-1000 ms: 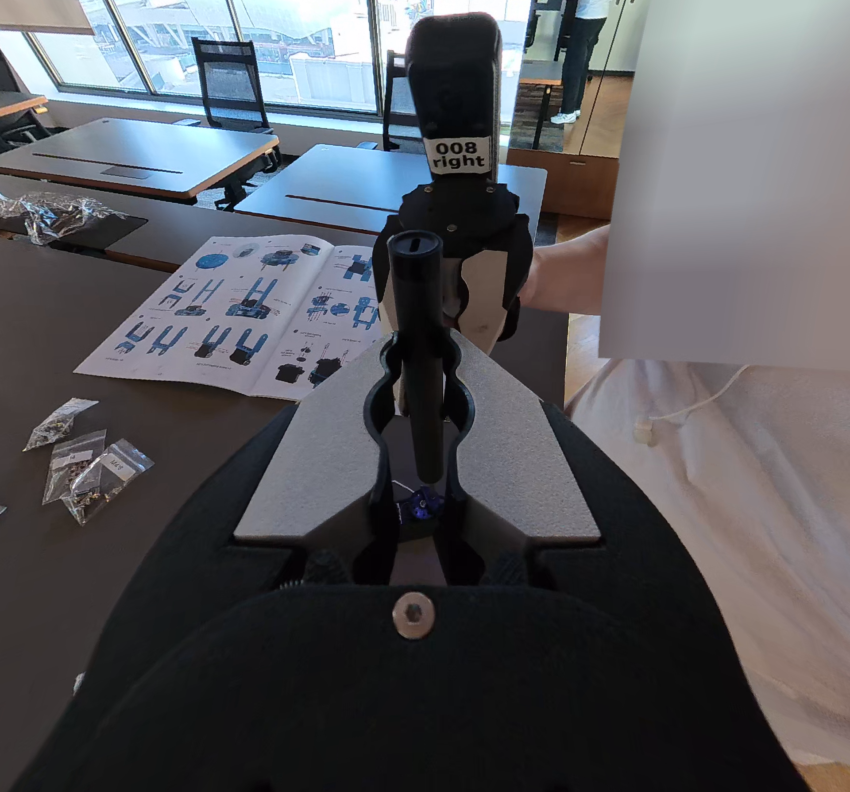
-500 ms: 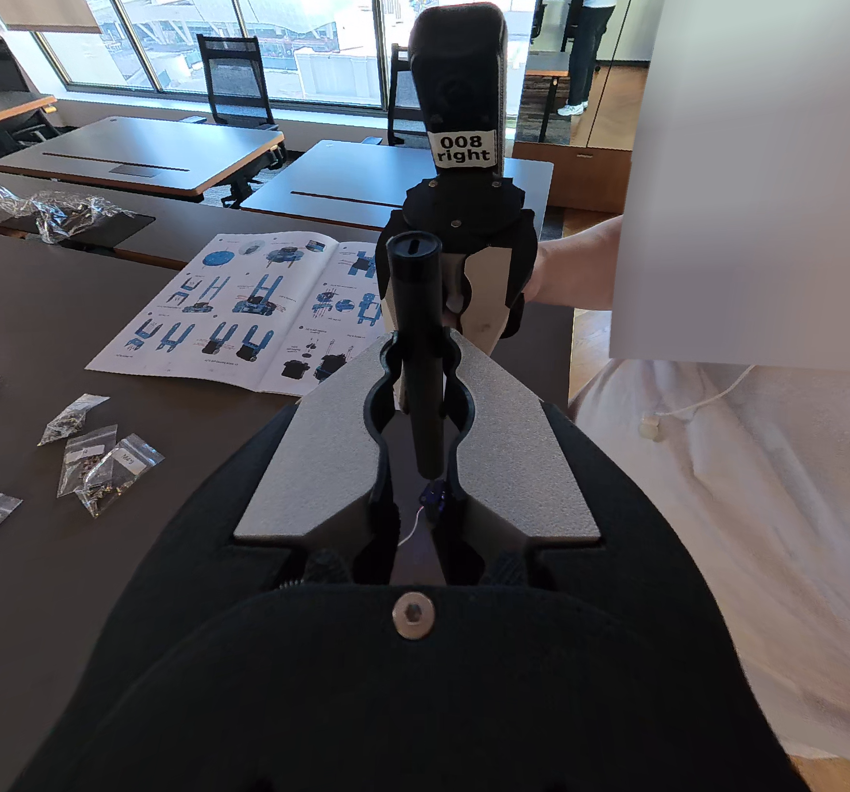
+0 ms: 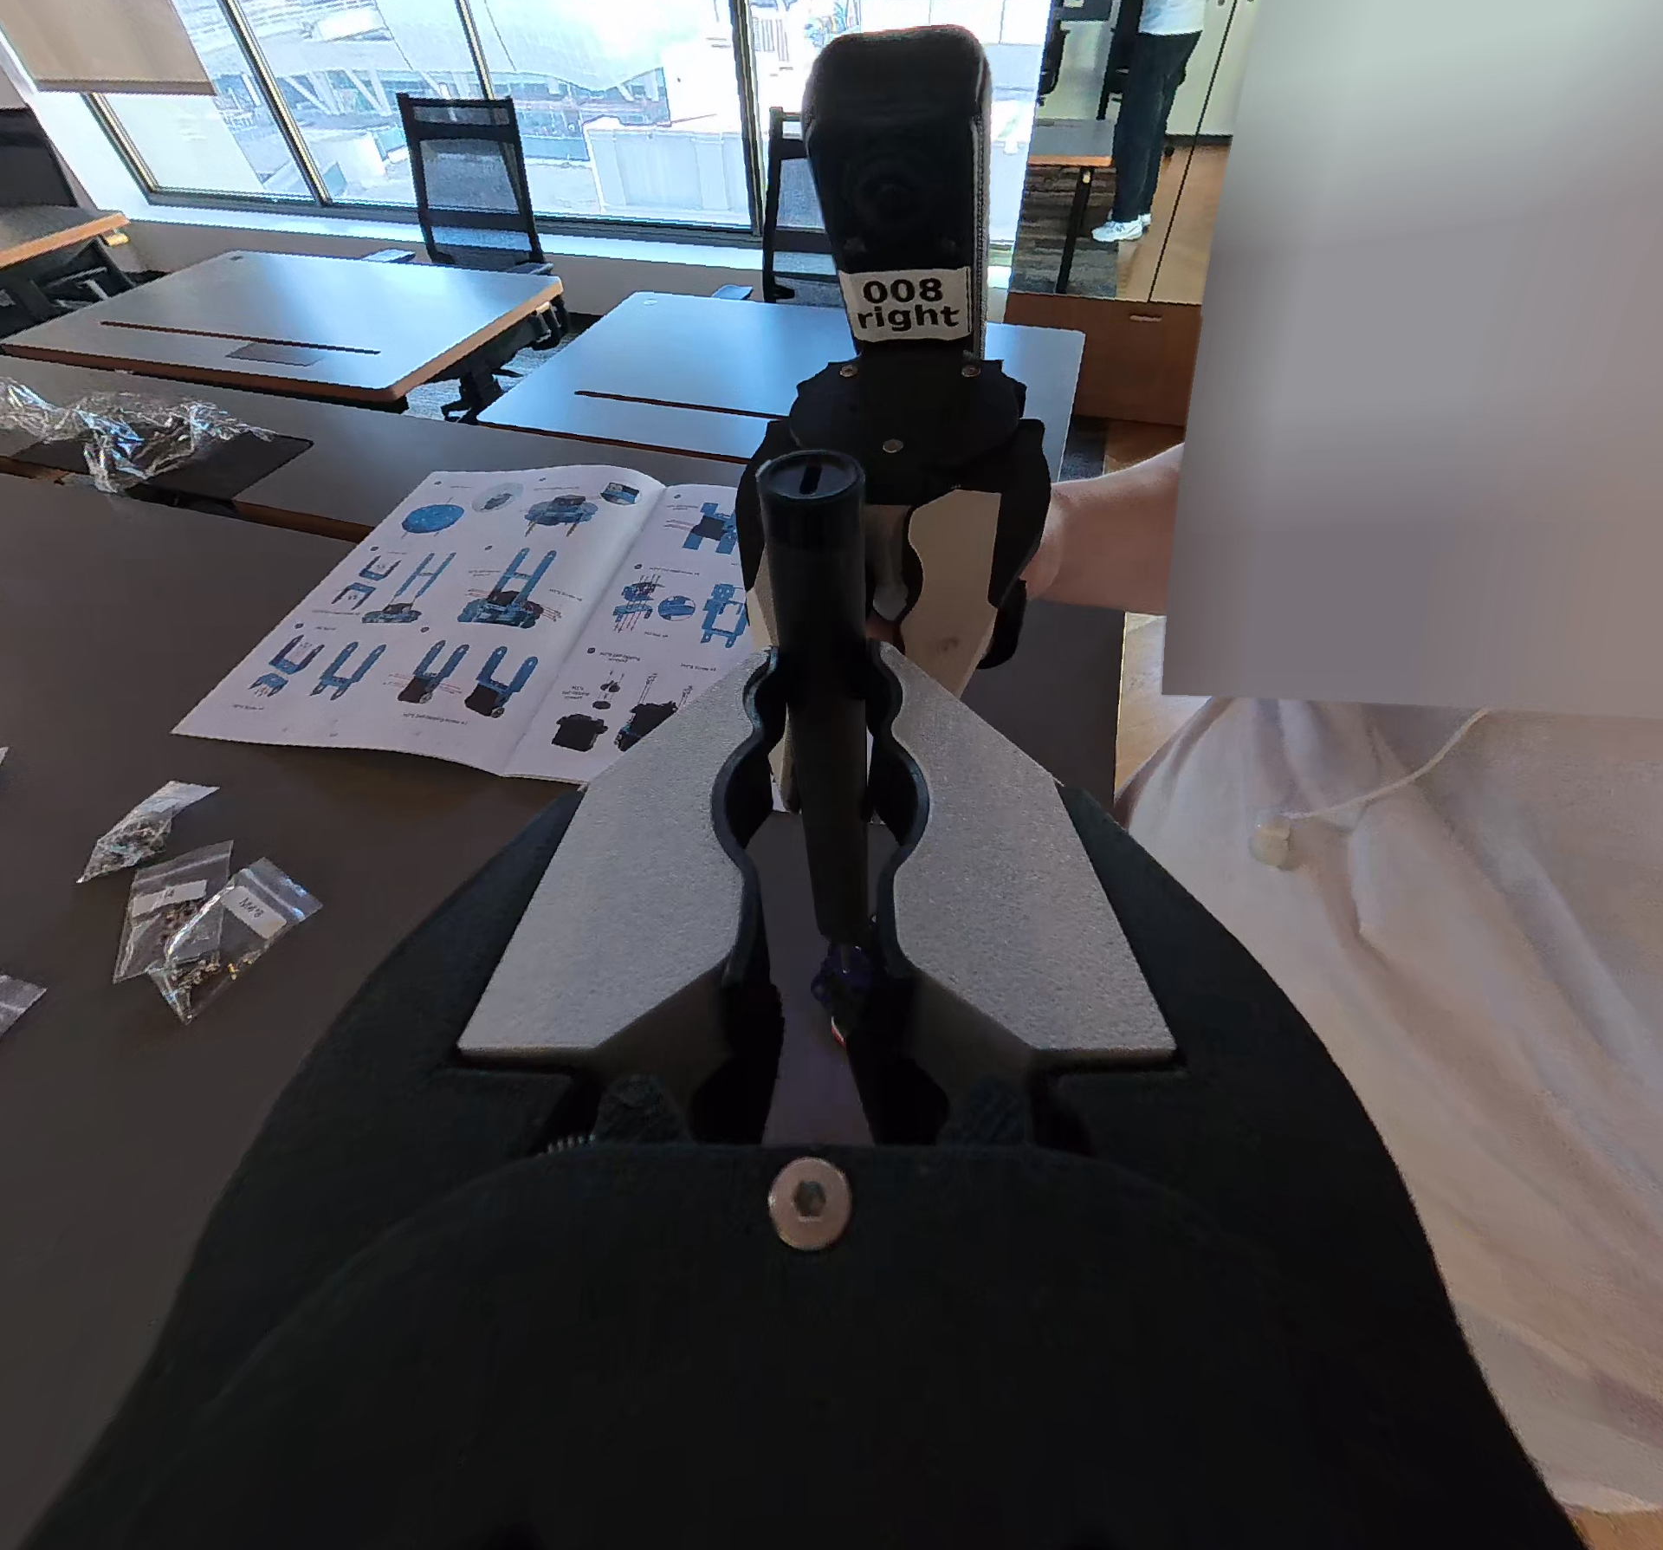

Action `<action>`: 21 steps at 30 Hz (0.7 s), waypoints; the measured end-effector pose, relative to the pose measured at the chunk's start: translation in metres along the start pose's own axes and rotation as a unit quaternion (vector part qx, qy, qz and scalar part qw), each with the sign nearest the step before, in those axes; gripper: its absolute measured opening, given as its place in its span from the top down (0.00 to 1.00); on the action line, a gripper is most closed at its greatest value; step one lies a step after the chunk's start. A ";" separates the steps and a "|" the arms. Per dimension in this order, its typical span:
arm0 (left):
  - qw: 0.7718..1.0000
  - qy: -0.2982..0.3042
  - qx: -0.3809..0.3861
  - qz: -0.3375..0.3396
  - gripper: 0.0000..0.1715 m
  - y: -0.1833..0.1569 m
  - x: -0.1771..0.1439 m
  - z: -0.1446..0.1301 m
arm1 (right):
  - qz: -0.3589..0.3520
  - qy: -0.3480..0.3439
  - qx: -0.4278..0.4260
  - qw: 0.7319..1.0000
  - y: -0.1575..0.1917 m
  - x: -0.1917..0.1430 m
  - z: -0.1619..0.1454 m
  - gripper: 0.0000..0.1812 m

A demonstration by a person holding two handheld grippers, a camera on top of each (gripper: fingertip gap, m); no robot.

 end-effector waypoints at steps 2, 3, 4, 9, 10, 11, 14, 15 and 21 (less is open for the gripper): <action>1.000 0.000 0.001 -0.001 0.91 0.000 0.000 0.000 | 0.002 -0.001 0.002 1.000 0.000 0.000 0.000 0.92; 1.000 0.000 0.001 -0.001 0.91 0.000 0.001 0.000 | 0.003 -0.002 0.003 1.000 0.000 -0.001 0.000 0.92; 1.000 -0.001 0.001 -0.002 0.91 0.000 0.001 0.000 | 0.004 -0.003 0.005 1.000 0.000 -0.001 0.000 0.92; 1.000 -0.004 0.001 -0.005 0.91 0.000 0.002 0.000 | 0.007 -0.003 0.009 1.000 0.000 0.001 -0.001 0.91; 1.000 -0.004 0.002 -0.005 0.91 0.000 0.002 0.000 | 0.007 -0.004 0.008 1.000 -0.001 0.001 -0.001 0.91; 1.000 -0.004 0.002 -0.004 0.91 0.000 0.002 0.000 | 0.007 -0.004 0.009 1.000 -0.001 0.001 -0.001 0.91; 1.000 -0.007 -0.002 -0.007 0.91 0.001 0.003 0.000 | 0.007 -0.004 0.008 1.000 -0.001 0.001 -0.001 0.92; 1.000 -0.009 -0.006 -0.010 0.91 0.002 0.003 0.000 | 0.006 -0.005 0.009 1.000 -0.001 0.000 -0.001 0.92; 1.000 -0.010 -0.006 -0.017 0.91 0.002 0.003 0.000 | 0.011 -0.005 0.011 1.000 -0.001 0.000 -0.001 0.91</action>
Point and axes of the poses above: each gripper's, where its closed fingertips meet, x out along the fingers, z out of its top, y = z × x across the jaws, the point moved 8 cm from there along -x, back along the fingers, and after that the axes turned 5 degrees about z, right-handed, at the moved point
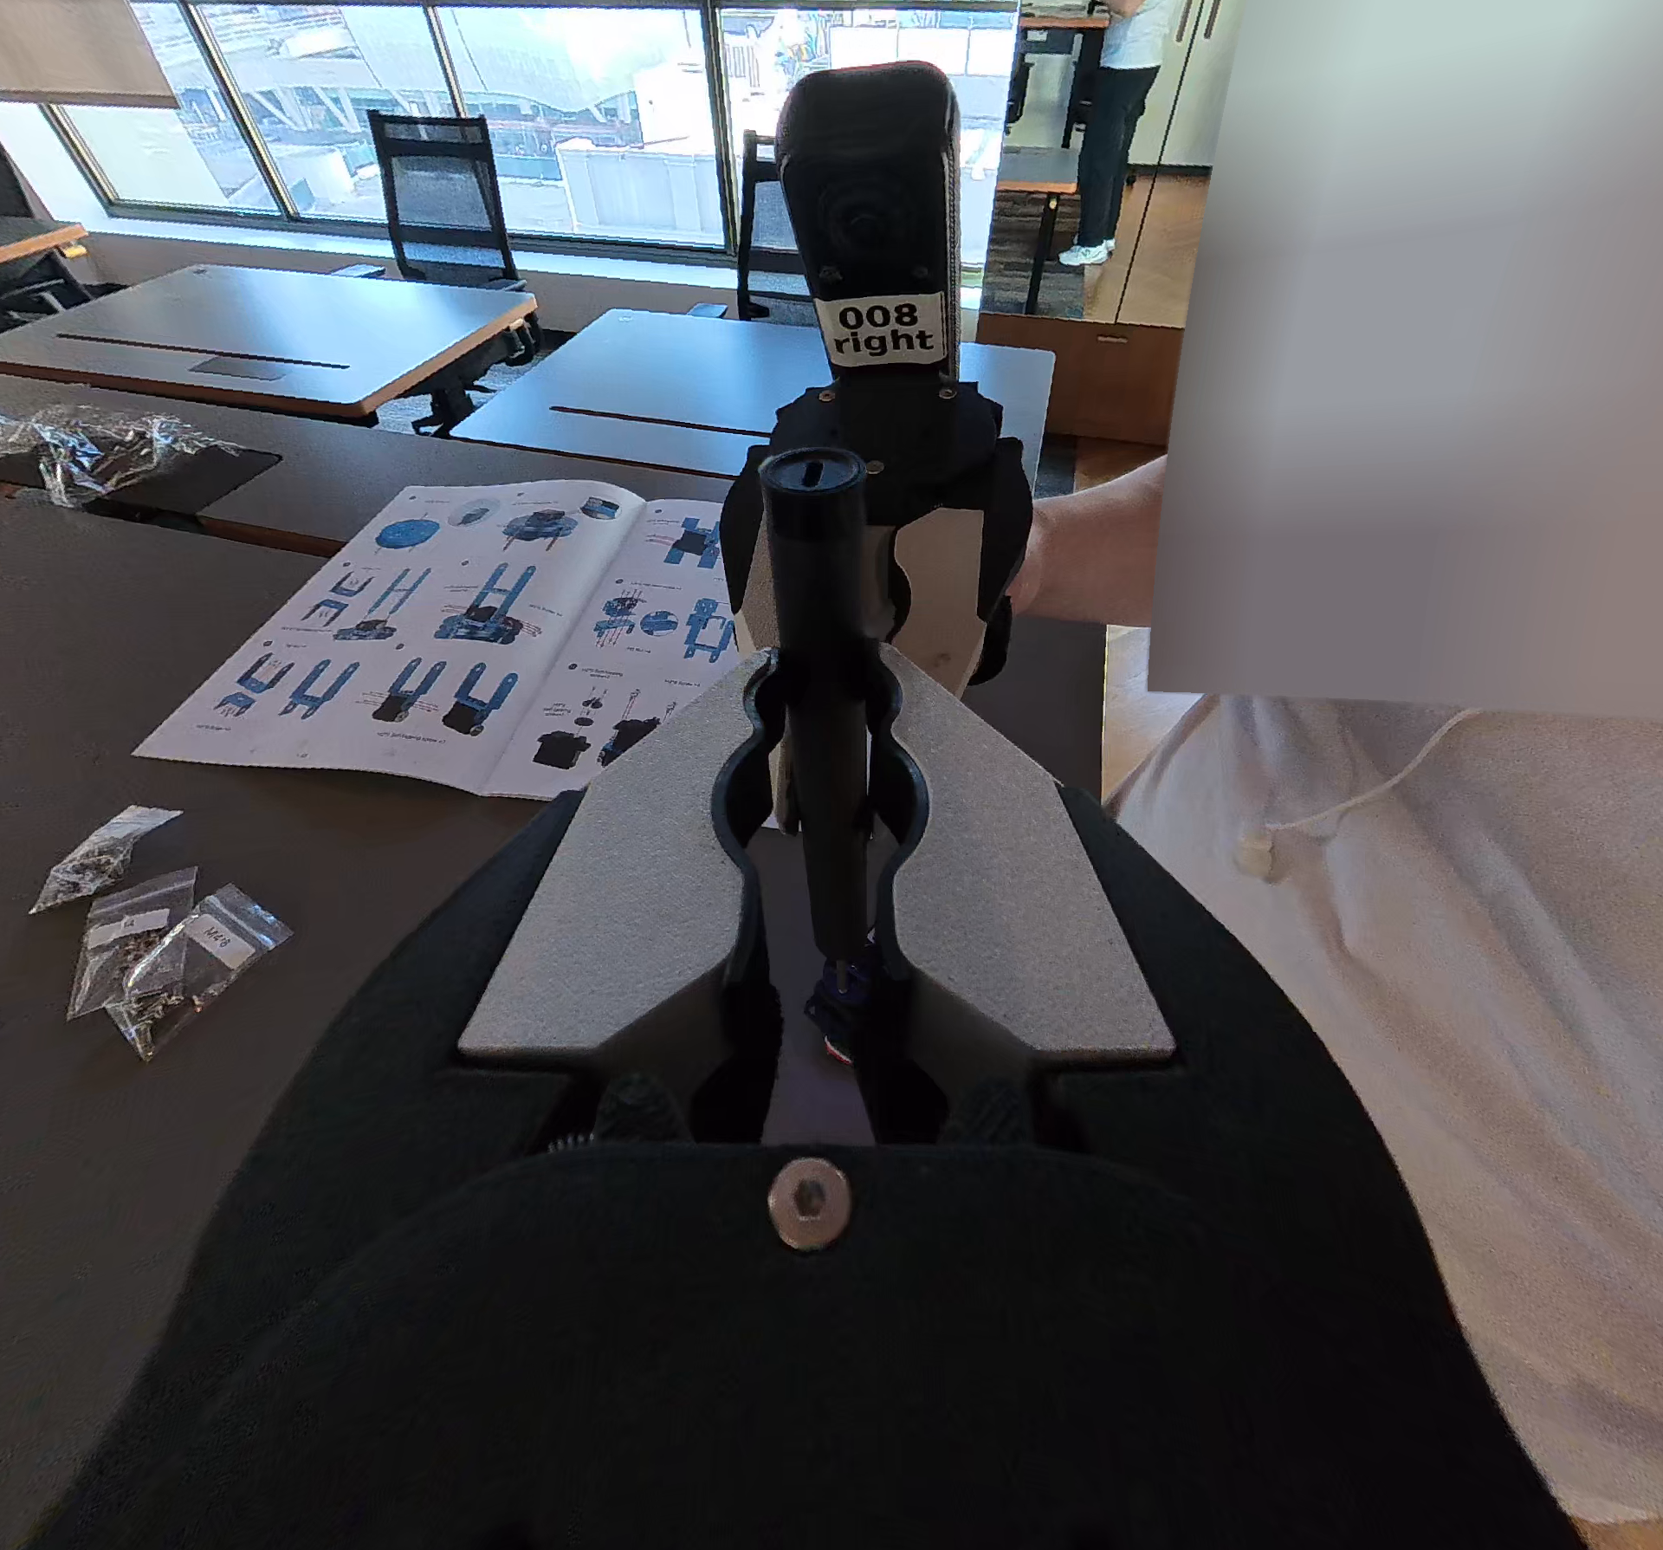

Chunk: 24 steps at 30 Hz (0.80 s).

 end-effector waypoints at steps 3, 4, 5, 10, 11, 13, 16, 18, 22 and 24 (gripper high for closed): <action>1.000 0.003 0.003 0.000 0.91 0.000 -0.001 0.001 | 0.000 0.002 -0.003 1.000 0.000 0.000 0.000 0.91; 1.000 0.004 0.002 0.000 0.91 0.000 -0.001 0.001 | 0.000 0.001 -0.002 1.000 0.000 0.000 0.000 0.91; 1.000 0.006 0.000 -0.003 0.91 0.000 -0.002 0.001 | 0.001 0.001 -0.001 1.000 0.000 0.001 0.000 0.92; 1.000 -0.004 -0.025 0.006 0.68 0.006 -0.031 -0.002 | 0.000 0.005 -0.006 1.000 0.001 0.002 0.001 0.92; 0.999 -0.002 -0.039 -0.002 0.69 0.006 -0.040 -0.007 | 0.000 0.006 -0.006 1.000 0.001 0.002 0.001 0.92; 0.997 0.026 -0.069 0.006 0.70 0.005 -0.052 -0.028 | -0.001 0.006 -0.006 1.000 0.000 0.002 0.000 0.92; 0.988 0.074 -0.116 0.064 0.70 -0.002 -0.052 -0.074 | -0.005 0.005 -0.007 1.000 0.000 0.001 0.000 0.92; 0.979 0.075 -0.159 0.108 0.68 -0.012 -0.040 -0.097 | -0.006 0.004 -0.005 1.000 0.000 0.000 0.000 0.92; 0.968 0.039 -0.196 0.155 0.64 -0.033 -0.012 -0.118 | -0.006 0.001 0.001 1.000 -0.002 0.000 -0.001 0.92; 0.965 0.030 -0.194 0.173 0.64 -0.035 -0.002 -0.119 | -0.006 0.001 0.003 1.000 -0.003 0.000 -0.001 0.92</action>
Point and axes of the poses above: each gripper's, where its closed fingertips meet, x out along the fingers, z out of its top, y = z × x across the jaws, the point moved 8 cm from there along -x, back along the fingers, and after that the axes turned 5 degrees about z, right-handed, at the moved point
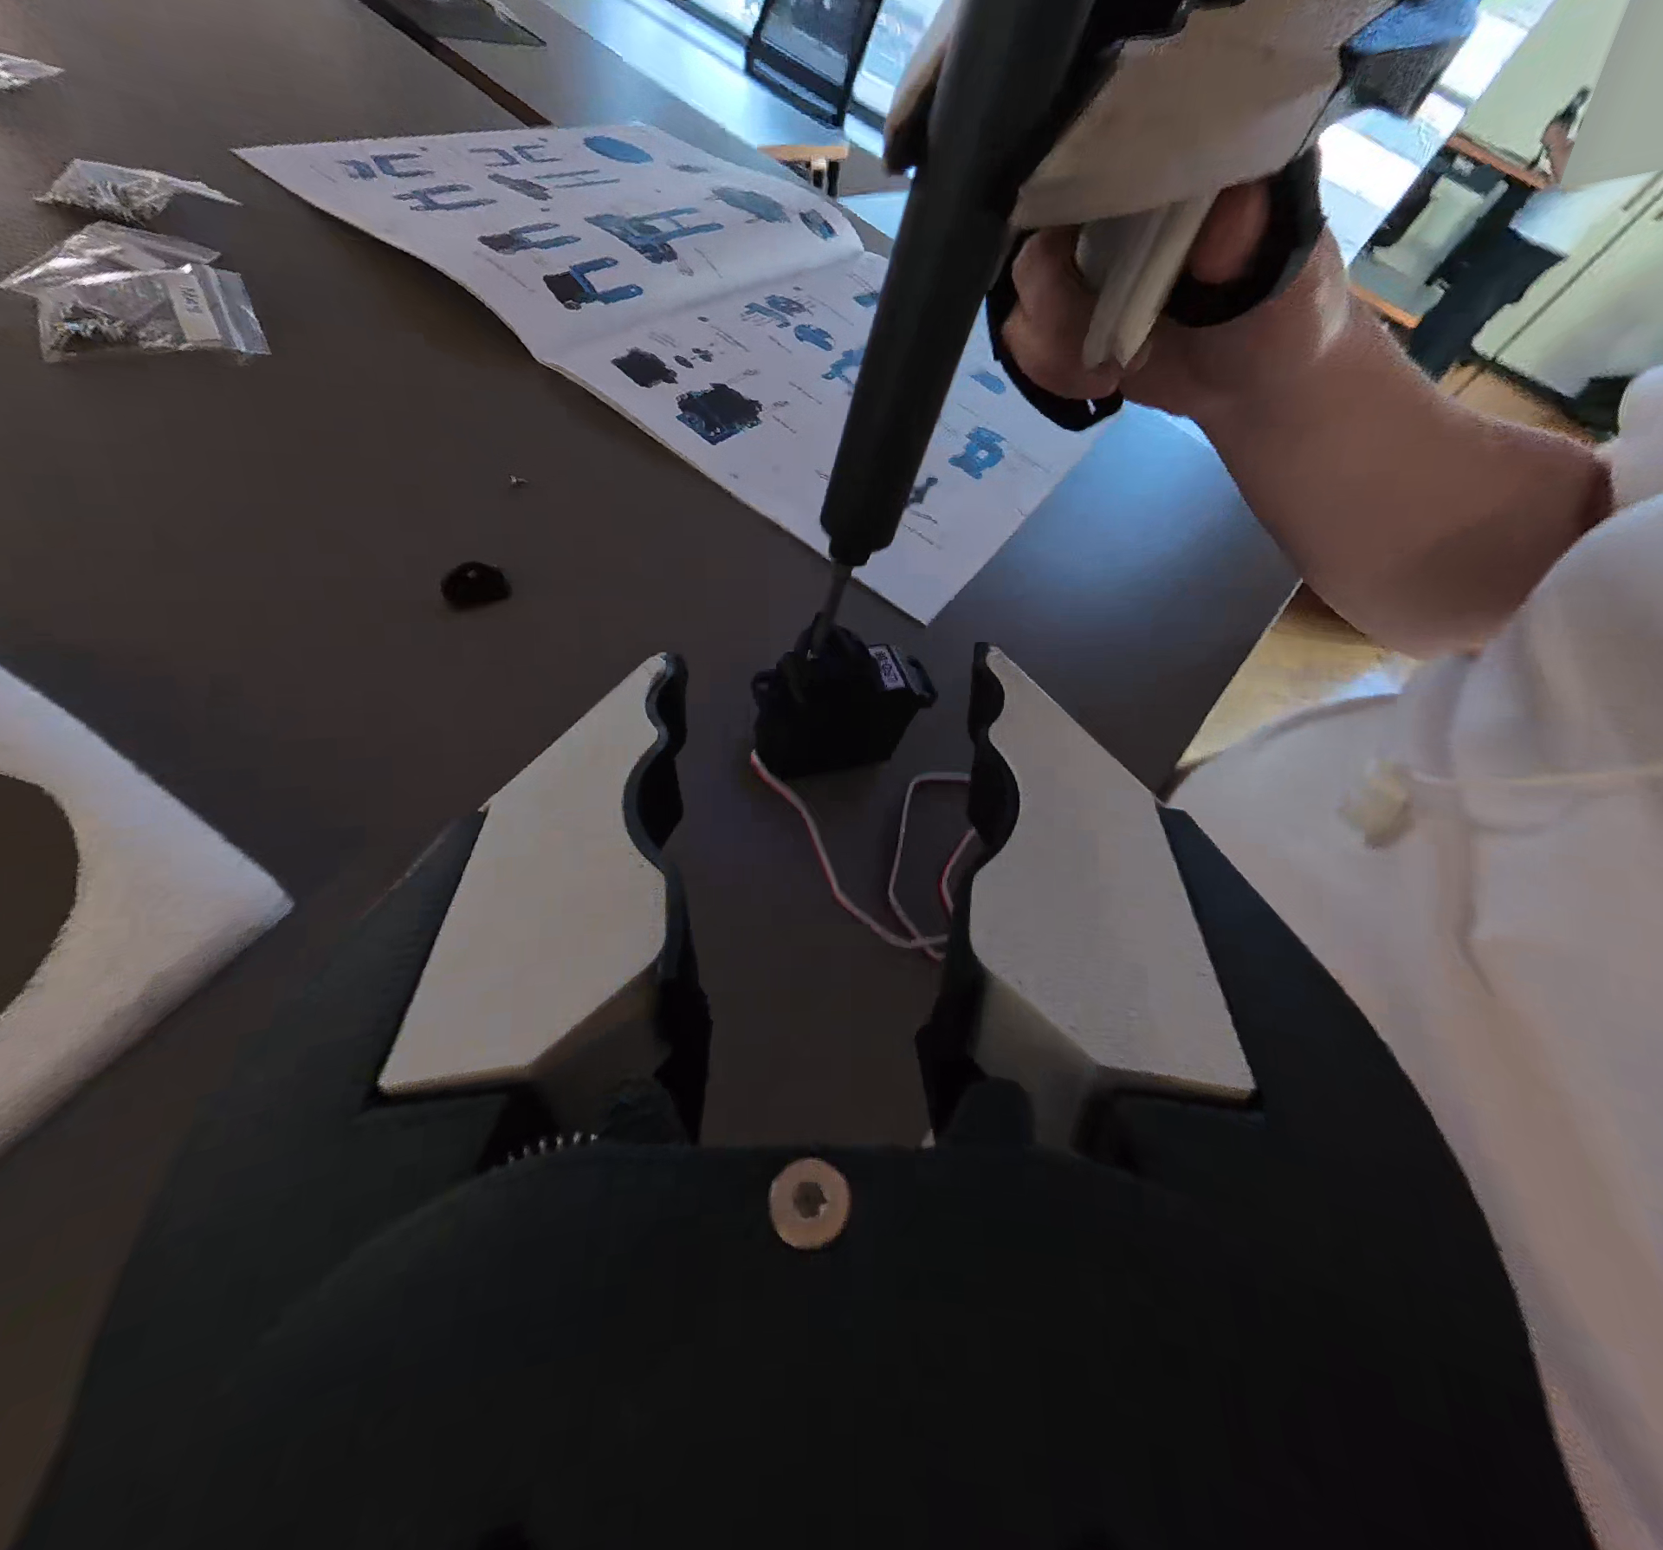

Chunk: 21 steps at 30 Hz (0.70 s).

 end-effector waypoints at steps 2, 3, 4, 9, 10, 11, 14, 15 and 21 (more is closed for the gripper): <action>1.000 -0.022 -0.010 -0.008 0.68 -0.005 0.006 0.003 | 0.000 0.004 -0.004 1.000 0.000 0.001 0.000 0.92; 1.000 -0.025 -0.012 -0.010 0.70 -0.007 0.009 0.004 | 0.000 0.006 -0.006 1.000 0.001 0.001 0.001 0.92; 1.000 -0.024 -0.010 -0.011 0.73 -0.008 0.011 0.003 | 0.000 0.007 -0.008 1.000 0.002 0.002 0.001 0.92; 1.000 0.002 0.014 -0.004 0.78 -0.010 0.019 -0.005 | -0.001 0.008 -0.008 1.000 0.001 0.002 0.001 0.92; 1.000 0.011 0.026 0.005 0.78 -0.011 0.021 -0.007 | -0.002 0.009 -0.009 1.000 0.001 0.002 0.001 0.92; 0.999 0.020 0.040 0.020 0.78 -0.011 0.023 -0.009 | -0.002 0.010 -0.009 1.000 0.001 0.002 0.001 0.92; 0.997 0.022 0.057 0.045 0.78 -0.010 0.026 -0.011 | -0.002 0.010 -0.008 1.000 0.001 0.002 0.000 0.92; 0.998 0.017 0.051 0.040 0.78 -0.011 0.028 -0.011 | -0.001 0.009 -0.008 1.000 0.001 0.002 0.000 0.92; 0.999 0.011 0.035 0.041 0.89 -0.010 0.031 -0.012 | 0.001 0.009 -0.007 1.000 0.000 0.003 0.000 0.92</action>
Point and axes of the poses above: each gripper's, where its closed fingertips meet, x out along the fingers, z out of its top, y = z × x across the jaws, the point moved 8 cm from there along -x, back along the fingers, and after that the axes turned 5 degrees about z, right-handed, at the moved point
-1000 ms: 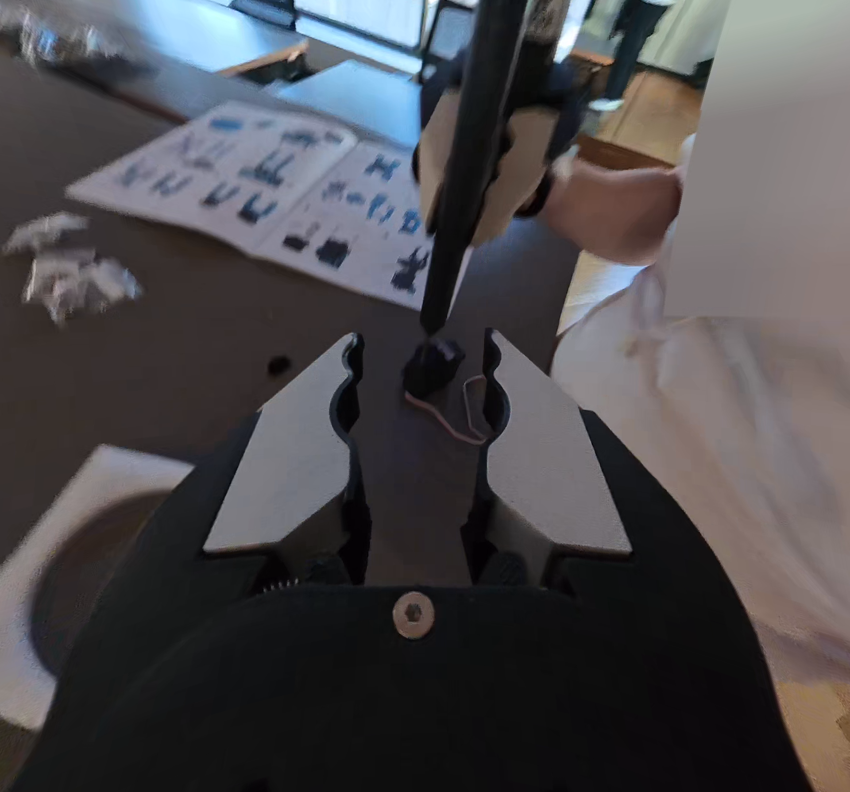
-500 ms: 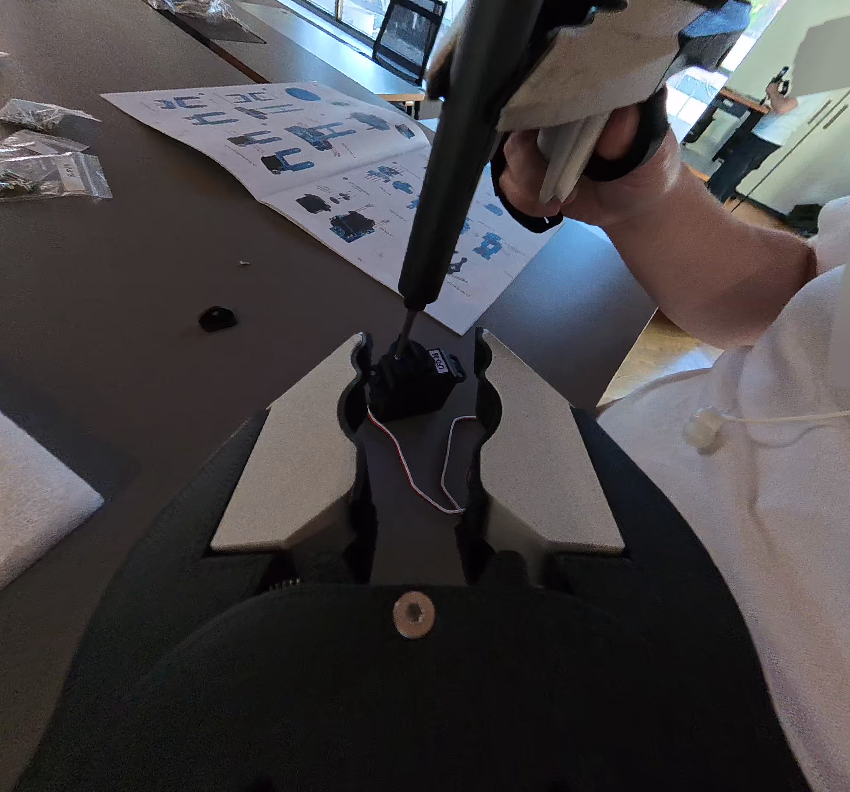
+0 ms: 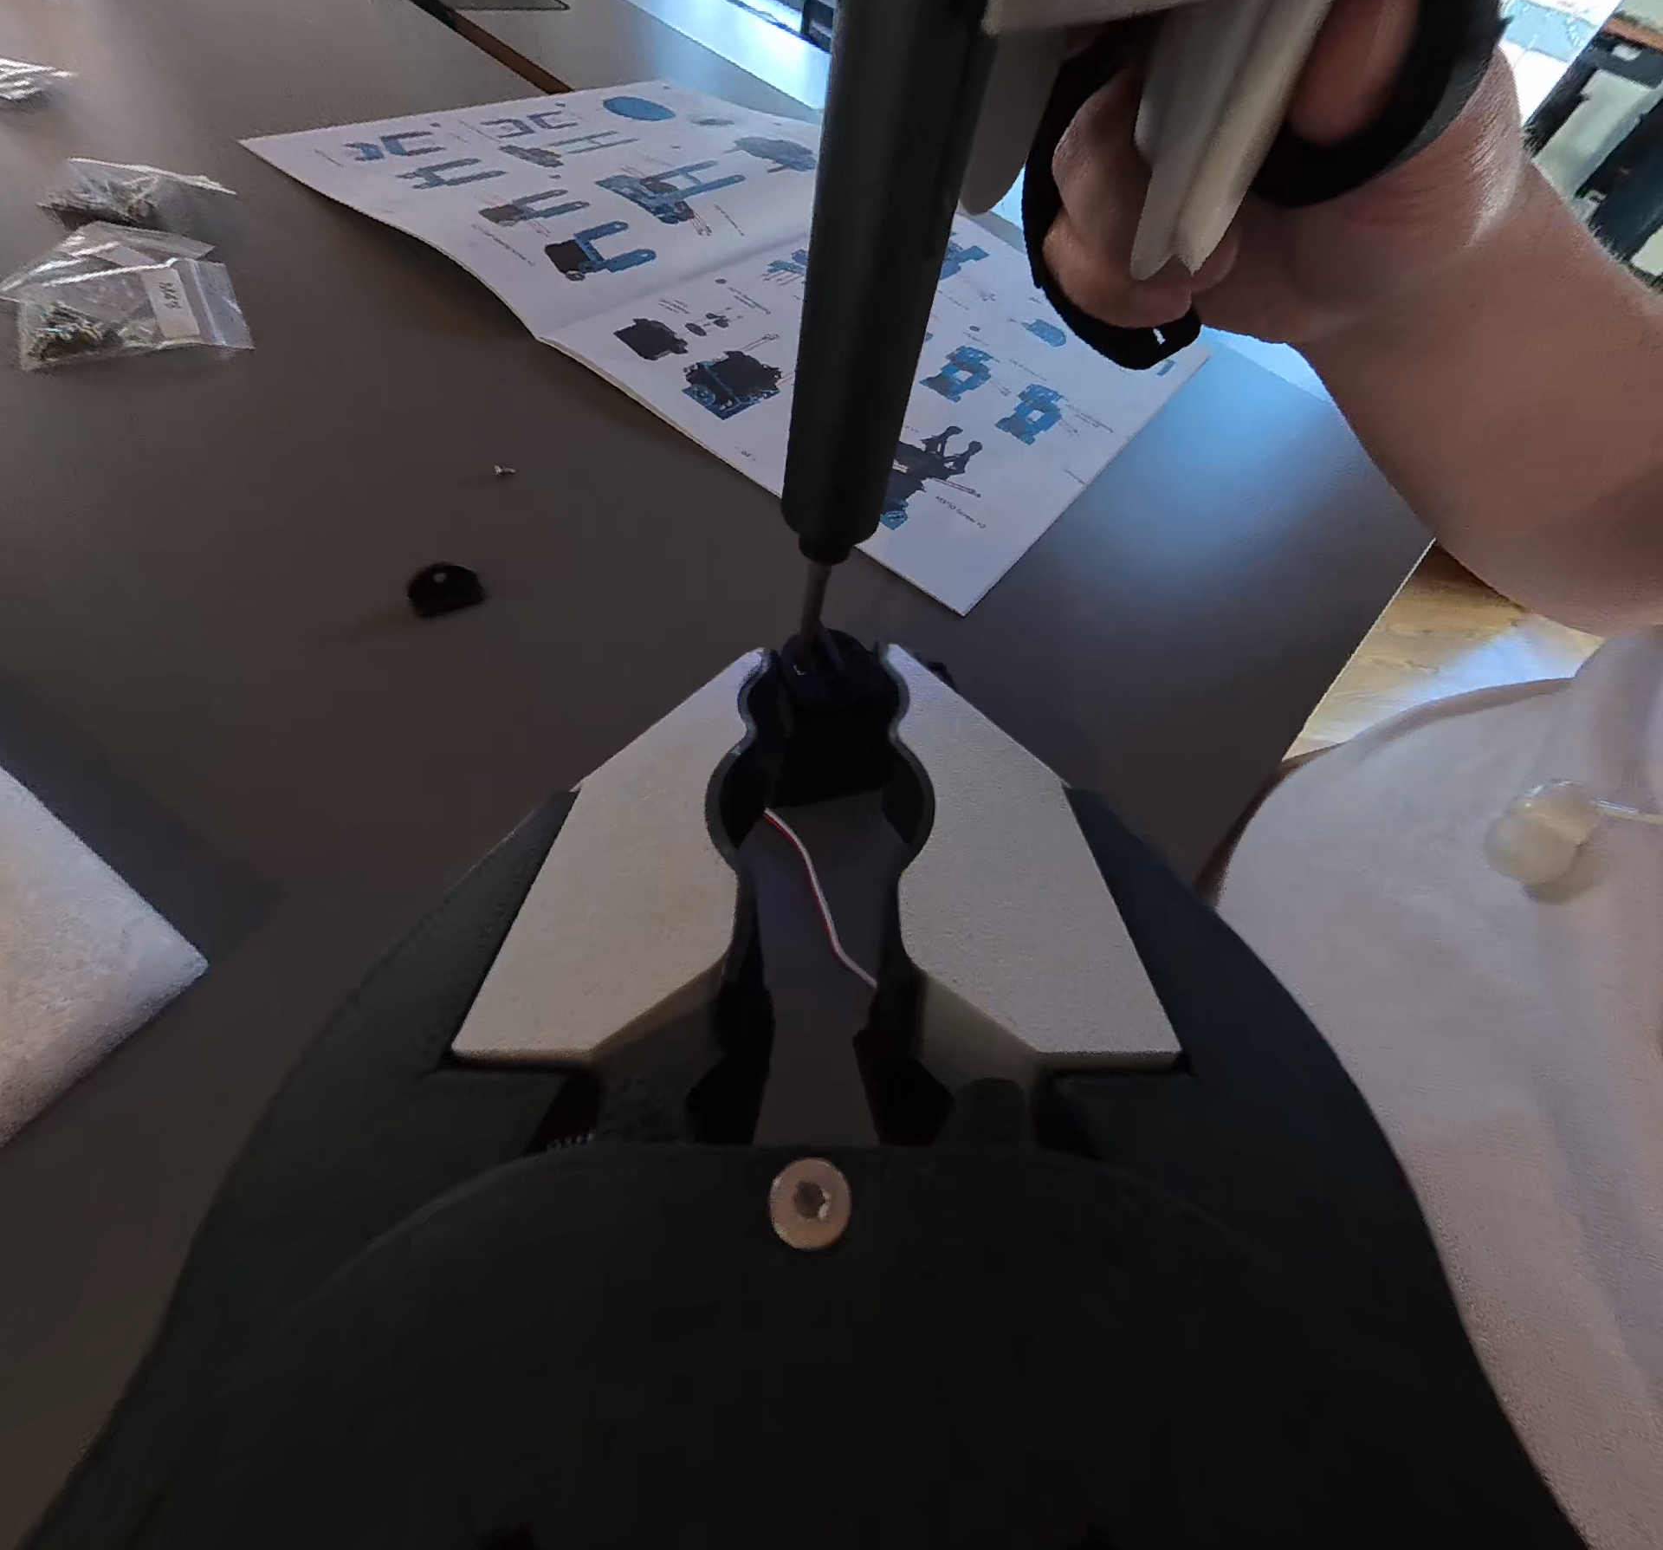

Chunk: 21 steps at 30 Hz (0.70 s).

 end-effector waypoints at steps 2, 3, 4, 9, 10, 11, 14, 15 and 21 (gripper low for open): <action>1.000 0.003 0.005 0.000 0.89 0.000 0.000 0.000 | 0.001 0.000 0.001 1.000 0.000 0.000 0.000 0.92; 1.000 0.004 0.006 0.000 0.89 0.000 0.000 0.000 | 0.001 0.000 0.000 1.000 -0.001 0.000 0.000 0.92; 1.000 0.003 0.006 0.000 0.89 0.000 0.000 0.000 | 0.000 0.001 0.000 1.000 -0.001 0.000 0.000 0.92; 1.000 0.002 0.015 0.005 0.89 0.000 0.000 -0.001 | 0.000 0.001 -0.003 1.000 -0.001 0.000 0.000 0.92; 1.000 0.002 0.017 0.007 0.89 0.000 0.000 -0.001 | 0.000 0.001 -0.004 1.000 -0.001 0.000 0.000 0.92; 1.000 0.002 0.017 0.007 0.89 0.000 0.000 -0.001 | 0.000 0.001 -0.005 1.000 -0.001 0.000 0.000 0.92; 1.000 0.002 0.013 0.004 0.89 0.000 0.001 -0.001 | 0.000 0.002 -0.007 1.000 -0.001 0.000 0.000 0.92; 1.000 0.002 0.012 0.003 0.89 0.000 0.001 -0.001 | -0.002 0.002 -0.008 1.000 -0.001 0.000 0.000 0.92; 1.000 0.004 0.016 0.004 0.90 -0.001 0.002 -0.001 | 0.002 0.002 -0.009 1.000 -0.002 0.002 -0.001 0.92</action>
Point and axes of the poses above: each gripper's, where its closed fingertips meet, x out along the fingers, z out of its top, y = z × x across the jaws, the point moved 8 cm from there along -x, back along the fingers, and after that the axes turned 5 degrees about z, right-handed, at the moved point
